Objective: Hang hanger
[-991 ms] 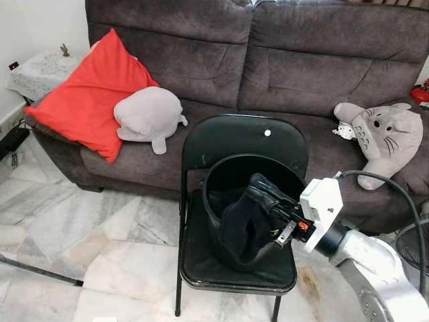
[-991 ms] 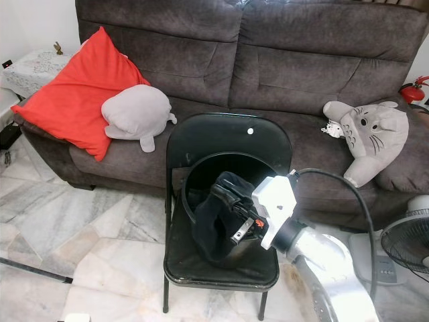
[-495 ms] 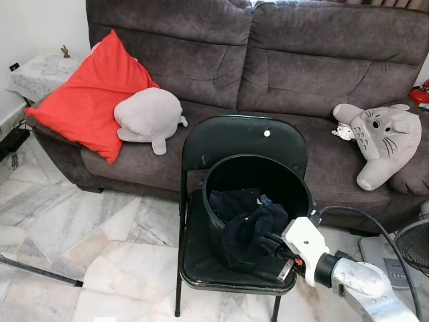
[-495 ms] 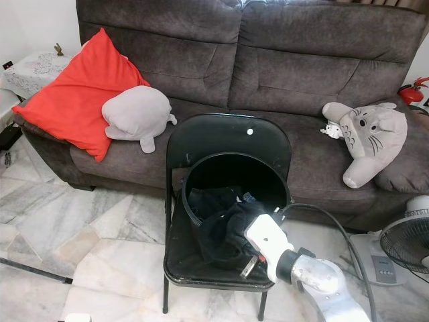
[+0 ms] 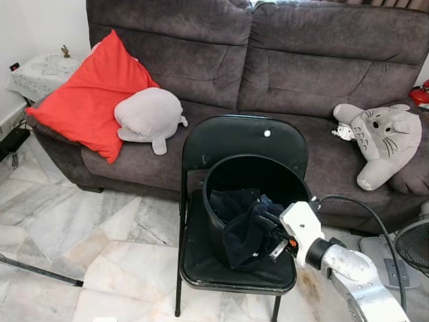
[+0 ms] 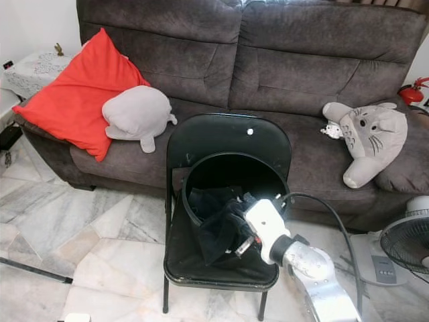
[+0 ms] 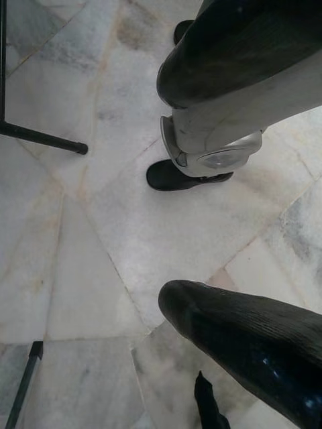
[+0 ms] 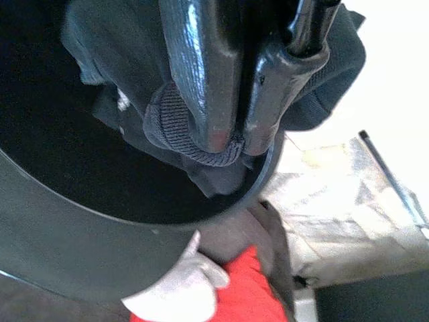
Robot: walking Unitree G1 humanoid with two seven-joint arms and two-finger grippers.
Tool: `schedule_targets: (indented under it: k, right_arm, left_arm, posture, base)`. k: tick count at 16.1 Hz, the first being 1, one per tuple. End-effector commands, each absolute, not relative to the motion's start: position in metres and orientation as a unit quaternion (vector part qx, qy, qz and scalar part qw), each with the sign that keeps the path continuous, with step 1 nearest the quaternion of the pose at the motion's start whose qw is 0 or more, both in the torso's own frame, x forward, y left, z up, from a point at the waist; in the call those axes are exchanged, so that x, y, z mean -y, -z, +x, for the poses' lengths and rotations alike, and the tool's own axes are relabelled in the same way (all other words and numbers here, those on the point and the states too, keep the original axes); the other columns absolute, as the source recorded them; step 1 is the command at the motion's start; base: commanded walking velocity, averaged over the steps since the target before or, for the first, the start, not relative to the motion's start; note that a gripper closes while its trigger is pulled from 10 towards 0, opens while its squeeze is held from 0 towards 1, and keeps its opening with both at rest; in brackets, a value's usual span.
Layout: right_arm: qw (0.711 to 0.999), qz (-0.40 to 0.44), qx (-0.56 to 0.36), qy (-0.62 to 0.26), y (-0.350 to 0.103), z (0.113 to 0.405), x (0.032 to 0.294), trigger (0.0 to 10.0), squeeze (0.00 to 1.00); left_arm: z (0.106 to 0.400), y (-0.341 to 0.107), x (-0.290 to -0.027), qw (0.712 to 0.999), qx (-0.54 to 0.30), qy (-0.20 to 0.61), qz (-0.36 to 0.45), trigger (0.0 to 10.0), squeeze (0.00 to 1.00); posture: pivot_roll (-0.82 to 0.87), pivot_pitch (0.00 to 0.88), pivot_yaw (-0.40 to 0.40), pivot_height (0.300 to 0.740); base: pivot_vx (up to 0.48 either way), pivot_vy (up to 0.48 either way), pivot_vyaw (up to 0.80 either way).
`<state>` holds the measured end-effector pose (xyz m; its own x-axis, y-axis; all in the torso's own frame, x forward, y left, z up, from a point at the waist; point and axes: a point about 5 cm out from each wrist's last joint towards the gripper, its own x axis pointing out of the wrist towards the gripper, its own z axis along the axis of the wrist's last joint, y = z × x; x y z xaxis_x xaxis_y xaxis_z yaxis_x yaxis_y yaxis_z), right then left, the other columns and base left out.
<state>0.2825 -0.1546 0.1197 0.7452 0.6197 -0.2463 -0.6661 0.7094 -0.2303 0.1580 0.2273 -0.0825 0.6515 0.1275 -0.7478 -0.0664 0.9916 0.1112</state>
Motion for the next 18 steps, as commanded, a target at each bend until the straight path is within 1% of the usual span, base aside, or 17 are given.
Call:
schedule_targets:
  k: [1, 2, 3, 4, 9, 11, 15, 16, 18]
  right_arm:
    - [0.917, -0.146, -0.066, -0.365, -0.122, 0.28, 0.152, 10.0, 0.0]
    - [0.914, -0.14, -0.064, -0.376, -0.122, 0.279, 0.149, 10.0, 0.0]
    - [0.914, -0.138, -0.065, -0.375, -0.121, 0.279, 0.15, 10.0, 0.61]
    - [0.918, -0.138, -0.066, -0.367, -0.12, 0.279, 0.153, 10.0, 1.0]
    - [0.924, -0.142, -0.045, -0.352, -0.125, 0.279, 0.155, 10.0, 1.0]
    - [0.925, -0.13, -0.03, -0.356, -0.131, 0.275, 0.152, 10.0, 1.0]
    - [0.924, -0.142, -0.024, -0.355, -0.136, 0.262, 0.154, 10.0, 1.0]
    - [0.922, -0.147, -0.028, -0.357, -0.135, 0.259, 0.155, 10.0, 1.0]
    - [0.902, -0.203, -0.067, -0.374, -0.125, 0.243, 0.159, 10.0, 1.0]
  left_arm:
    - [0.15, 0.086, -0.229, 0.901, -0.429, -0.055, 0.042, 10.0, 0.0]
    - [0.149, 0.086, -0.229, 0.9, -0.429, -0.056, 0.042, 10.0, 0.0]
    - [0.149, 0.086, -0.229, 0.9, -0.43, -0.056, 0.042, 10.0, 0.0]
    - [0.148, 0.087, -0.229, 0.9, -0.431, -0.056, 0.042, 10.0, 0.0]
    - [0.149, 0.087, -0.228, 0.9, -0.43, -0.053, 0.042, 10.0, 0.0]
    - [0.149, 0.086, -0.228, 0.9, -0.43, -0.053, 0.042, 10.0, 0.0]
    - [0.149, 0.087, -0.227, 0.9, -0.431, -0.051, 0.044, 10.0, 0.0]
    - [0.149, 0.087, -0.227, 0.9, -0.431, -0.051, 0.044, 10.0, 0.0]
    - [0.15, 0.087, -0.227, 0.9, -0.431, -0.05, 0.044, 10.0, 0.0]
  posture:
    - [-0.04, 0.118, -0.027, 0.74]
    - [-0.05, 0.12, -0.028, 0.74]
    - [-0.05, 0.12, -0.028, 0.74]
    - [-0.05, 0.122, -0.027, 0.74]
    - [-0.05, 0.127, -0.026, 0.74]
    - [-0.06, 0.129, -0.025, 0.74]
    - [-0.06, 0.133, -0.025, 0.74]
    - [-0.06, 0.134, -0.026, 0.74]
    - [-0.06, 0.135, -0.029, 0.74]
  base:
    - [0.0, 0.0, 0.0]
    - [0.0, 0.0, 0.0]
    - [0.0, 0.0, 0.0]
    - [0.0, 0.0, 0.0]
    - [0.0, 0.0, 0.0]
    - [0.0, 0.0, 0.0]
    - [0.0, 0.0, 0.0]
    - [0.0, 0.0, 0.0]
    - [0.0, 0.0, 0.0]
